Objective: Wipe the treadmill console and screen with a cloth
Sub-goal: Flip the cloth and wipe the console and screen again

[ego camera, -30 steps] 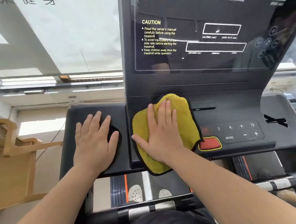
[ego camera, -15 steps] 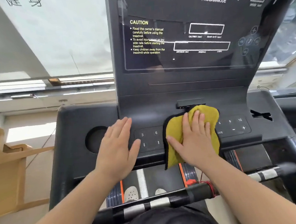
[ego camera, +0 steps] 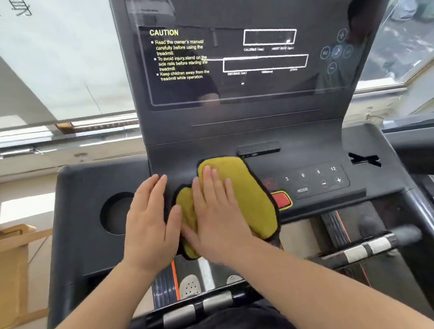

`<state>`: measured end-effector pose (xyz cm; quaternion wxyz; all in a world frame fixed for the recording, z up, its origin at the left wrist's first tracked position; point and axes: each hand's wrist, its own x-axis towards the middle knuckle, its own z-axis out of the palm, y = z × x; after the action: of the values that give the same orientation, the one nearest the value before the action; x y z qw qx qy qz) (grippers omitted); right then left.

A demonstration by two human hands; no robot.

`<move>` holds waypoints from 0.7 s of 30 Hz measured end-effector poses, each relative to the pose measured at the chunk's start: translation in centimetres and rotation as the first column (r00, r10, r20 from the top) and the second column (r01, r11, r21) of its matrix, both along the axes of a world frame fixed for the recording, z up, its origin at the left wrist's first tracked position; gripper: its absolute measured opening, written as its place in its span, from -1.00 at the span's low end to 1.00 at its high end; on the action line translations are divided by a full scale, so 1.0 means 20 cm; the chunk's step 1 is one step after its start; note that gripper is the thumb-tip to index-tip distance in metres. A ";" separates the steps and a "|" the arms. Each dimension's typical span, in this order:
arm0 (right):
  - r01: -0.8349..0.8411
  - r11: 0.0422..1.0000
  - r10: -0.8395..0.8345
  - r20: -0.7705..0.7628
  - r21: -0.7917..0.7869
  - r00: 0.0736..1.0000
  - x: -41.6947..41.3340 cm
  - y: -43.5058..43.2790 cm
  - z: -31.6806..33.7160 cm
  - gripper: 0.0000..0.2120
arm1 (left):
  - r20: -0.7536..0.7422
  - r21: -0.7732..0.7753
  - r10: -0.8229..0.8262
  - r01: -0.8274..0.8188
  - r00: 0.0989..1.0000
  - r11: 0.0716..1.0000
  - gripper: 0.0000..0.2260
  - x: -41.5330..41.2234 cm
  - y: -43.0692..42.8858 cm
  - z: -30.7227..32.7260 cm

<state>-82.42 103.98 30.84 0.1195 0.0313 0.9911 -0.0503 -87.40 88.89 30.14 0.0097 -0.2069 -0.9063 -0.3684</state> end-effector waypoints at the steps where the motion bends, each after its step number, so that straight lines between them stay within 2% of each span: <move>1: -0.111 0.994 0.111 0.007 -0.024 0.994 0.01 -0.03 -0.01 -0.14 | -0.031 -0.017 0.014 -0.014 0.999 1.000 -0.46 0.00 0.01 0.00; 3: -0.258 0.966 0.258 -0.011 -0.026 0.966 0.02 -0.01 -0.02 -0.21 | -0.100 -0.058 0.010 -0.016 0.995 0.998 -0.48 0.01 0.03 0.01; 5: -0.258 0.966 0.257 -0.036 -0.016 0.966 0.02 0.12 -0.03 -0.22 | -0.155 -0.089 -0.023 0.009 0.988 0.996 -0.49 0.01 0.07 0.03; 7: -0.101 0.995 0.099 -0.084 -0.024 0.992 0.05 0.29 -0.04 -0.14 | -0.206 -0.128 -0.052 0.026 0.977 0.991 -0.50 0.01 0.13 0.04; 9: 0.128 0.992 -0.126 -0.097 0.008 0.987 0.12 0.47 -0.04 -0.02 | -0.231 -0.176 -0.077 0.036 0.970 0.984 -0.51 0.02 0.21 0.05; 12: 0.468 0.882 -0.468 -0.004 0.060 0.884 0.22 0.85 0.00 0.13 | -0.202 -0.251 -0.112 0.059 0.973 0.966 -0.51 0.05 0.36 0.05; 15: 0.646 0.761 -0.648 0.030 0.053 0.761 0.24 1.17 0.05 0.12 | -0.178 -0.302 -0.121 0.063 0.977 0.951 -0.50 0.08 0.49 0.05; 17: 0.672 0.741 -0.672 0.033 0.015 0.740 0.19 1.25 0.05 0.08 | -0.171 -0.324 -0.111 0.051 0.979 0.945 -0.50 0.09 0.57 0.06; 19: 0.593 0.805 -0.593 -0.022 0.004 0.805 0.14 1.24 0.02 0.04 | -0.179 -0.355 -0.102 0.032 0.979 0.934 -0.50 0.10 0.65 0.06; 21: 0.424 0.905 -0.421 -0.078 0.023 0.904 0.12 1.16 -0.01 0.01 | -0.181 -0.377 -0.083 0.009 0.980 0.926 -0.50 0.12 0.71 0.06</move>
<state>-79.93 127.20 30.67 0.0697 0.2458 0.9651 -0.0567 -84.97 103.13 31.29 0.0493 -0.2612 -0.9494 -0.1671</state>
